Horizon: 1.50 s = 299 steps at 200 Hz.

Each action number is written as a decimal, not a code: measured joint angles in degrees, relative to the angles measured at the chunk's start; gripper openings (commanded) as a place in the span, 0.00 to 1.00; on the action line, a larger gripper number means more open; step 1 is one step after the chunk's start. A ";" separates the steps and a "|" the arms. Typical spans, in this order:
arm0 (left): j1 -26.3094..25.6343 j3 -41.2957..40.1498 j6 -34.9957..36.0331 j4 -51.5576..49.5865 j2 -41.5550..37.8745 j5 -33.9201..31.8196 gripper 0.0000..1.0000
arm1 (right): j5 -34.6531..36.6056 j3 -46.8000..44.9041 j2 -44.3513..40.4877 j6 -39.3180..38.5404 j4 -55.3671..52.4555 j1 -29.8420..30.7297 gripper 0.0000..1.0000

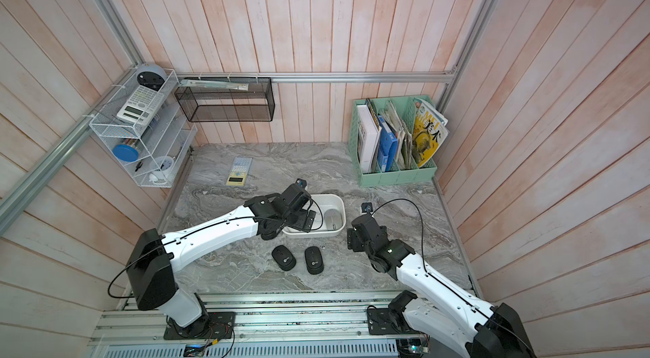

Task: Take out the mouse from the storage box
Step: Pick up the mouse from the storage box.

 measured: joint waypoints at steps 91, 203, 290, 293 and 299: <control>3.54 16.09 23.91 -7.21 17.09 8.94 0.99 | -0.55 -0.74 -1.40 0.02 1.75 -0.11 0.85; 6.86 22.93 30.49 -9.31 25.92 10.38 1.00 | -0.94 -0.74 -0.55 0.02 2.19 -0.11 0.86; 6.99 25.79 32.20 -5.77 31.61 8.39 0.97 | -0.96 -0.74 -0.37 0.00 2.40 -0.15 0.86; 6.99 25.90 32.37 -5.75 31.89 8.52 0.96 | -0.98 -0.74 -0.37 0.00 2.43 -0.15 0.86; 6.99 26.12 32.37 -5.79 32.22 8.66 0.95 | -0.98 -0.74 -0.37 0.00 2.47 -0.15 0.86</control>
